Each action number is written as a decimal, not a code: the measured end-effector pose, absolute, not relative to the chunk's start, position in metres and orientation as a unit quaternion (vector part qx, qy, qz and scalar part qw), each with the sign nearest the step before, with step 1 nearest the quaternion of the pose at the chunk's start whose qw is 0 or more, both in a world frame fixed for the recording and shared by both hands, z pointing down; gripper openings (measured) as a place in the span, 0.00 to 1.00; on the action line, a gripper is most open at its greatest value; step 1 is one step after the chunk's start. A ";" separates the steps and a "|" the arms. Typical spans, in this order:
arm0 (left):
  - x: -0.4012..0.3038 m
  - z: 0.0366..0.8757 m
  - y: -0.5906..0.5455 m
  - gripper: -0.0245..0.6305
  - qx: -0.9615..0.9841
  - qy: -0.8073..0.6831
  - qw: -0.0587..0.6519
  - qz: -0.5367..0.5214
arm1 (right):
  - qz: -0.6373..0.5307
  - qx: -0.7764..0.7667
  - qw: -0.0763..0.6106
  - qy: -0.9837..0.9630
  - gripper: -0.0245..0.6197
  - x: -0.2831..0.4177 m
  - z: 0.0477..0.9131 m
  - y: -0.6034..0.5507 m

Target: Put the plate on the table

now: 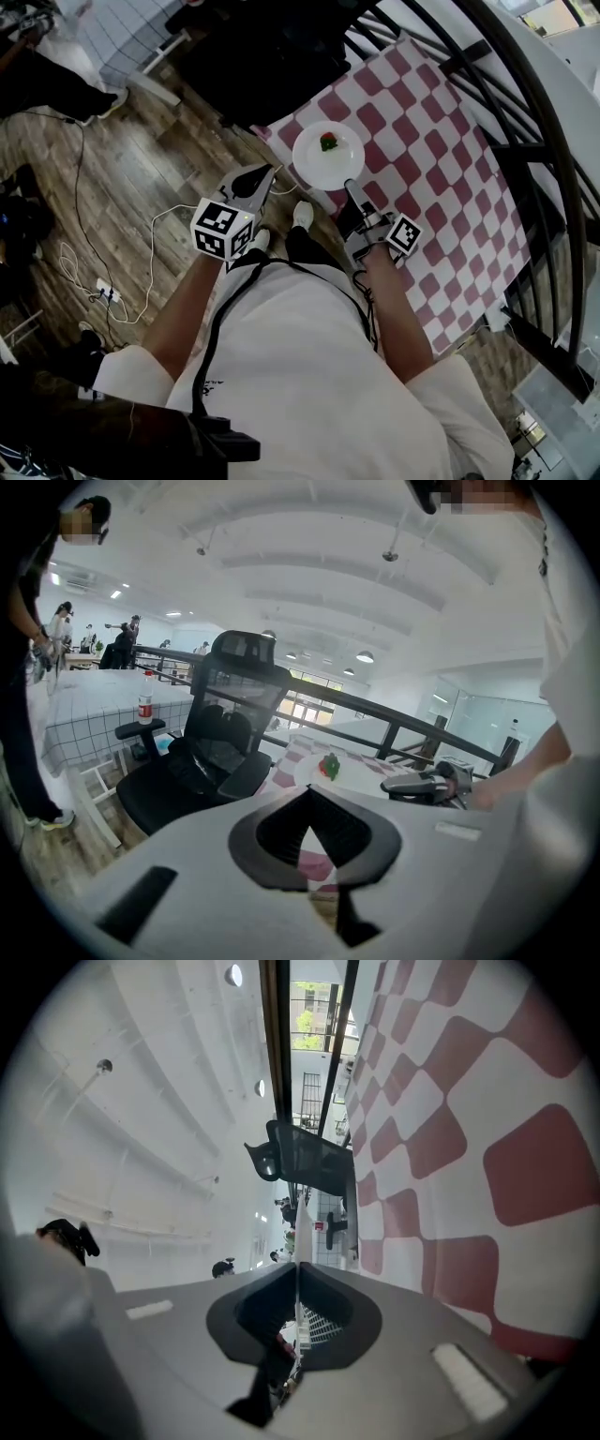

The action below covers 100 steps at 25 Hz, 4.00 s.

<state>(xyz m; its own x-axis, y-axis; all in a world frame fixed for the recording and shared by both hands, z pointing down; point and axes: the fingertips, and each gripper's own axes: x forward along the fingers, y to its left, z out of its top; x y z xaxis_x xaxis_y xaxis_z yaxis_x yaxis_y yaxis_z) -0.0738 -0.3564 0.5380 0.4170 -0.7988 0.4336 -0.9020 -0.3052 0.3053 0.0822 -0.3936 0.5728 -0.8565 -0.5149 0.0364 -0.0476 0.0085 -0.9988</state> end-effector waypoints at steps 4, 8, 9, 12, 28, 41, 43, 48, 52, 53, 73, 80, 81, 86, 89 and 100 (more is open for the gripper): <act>-0.077 0.544 -0.362 0.05 0.792 -0.542 0.262 0.103 | -0.681 -0.197 0.158 0.688 0.07 0.078 0.592 -0.406; -0.081 0.549 -0.363 0.05 0.781 -0.554 0.270 0.100 | -0.687 -0.196 0.147 0.684 0.06 0.075 0.611 -0.415; -0.081 0.551 -0.363 0.05 0.778 -0.557 0.272 0.100 | -0.689 -0.198 0.142 0.683 0.06 0.074 0.616 -0.417; -0.083 0.556 -0.361 0.05 0.772 -0.563 0.279 0.100 | -0.693 -0.204 0.125 0.680 0.07 0.071 0.632 -0.422; -0.097 0.563 -0.358 0.05 0.748 -0.586 0.297 0.098 | -0.707 -0.216 0.087 0.668 0.07 0.062 0.668 -0.444; -0.101 0.563 -0.356 0.05 0.740 -0.596 0.298 0.095 | -0.709 -0.266 0.030 0.653 0.06 0.065 0.692 -0.447; -0.102 0.563 -0.355 0.05 0.740 -0.595 0.298 0.096 | -0.708 -0.273 0.025 0.651 0.06 0.066 0.693 -0.447; -0.101 0.564 -0.356 0.05 0.742 -0.591 0.300 0.097 | -0.709 -0.302 -0.001 0.637 0.07 0.068 0.705 -0.447; -0.102 0.563 -0.356 0.05 0.746 -0.588 0.297 0.097 | -0.710 -0.323 -0.011 0.626 0.07 0.068 0.711 -0.447; -0.102 0.563 -0.356 0.05 0.747 -0.587 0.297 0.097 | -0.709 -0.328 -0.014 0.624 0.08 0.067 0.712 -0.447; -0.116 0.551 -0.339 0.05 0.762 -0.575 0.281 0.099 | -0.670 -0.372 -0.045 0.640 0.31 0.052 0.705 -0.443; -0.117 0.541 -0.335 0.05 0.774 -0.565 0.269 0.097 | -0.652 -0.383 -0.025 0.653 0.29 0.062 0.689 -0.435; -0.117 0.540 -0.335 0.05 0.776 -0.563 0.268 0.097 | -0.647 -0.385 -0.021 0.658 0.29 0.063 0.684 -0.434; -0.109 0.529 -0.336 0.05 0.793 -0.544 0.258 0.094 | -0.617 -0.378 0.006 0.690 0.14 0.065 0.653 -0.421; -0.100 0.521 -0.337 0.05 0.807 -0.527 0.250 0.093 | -0.603 -0.367 0.026 0.708 0.05 0.067 0.633 -0.410; -0.066 0.490 -0.344 0.05 0.851 -0.470 0.216 0.087 | -0.503 -0.349 0.059 0.789 0.05 0.088 0.558 -0.369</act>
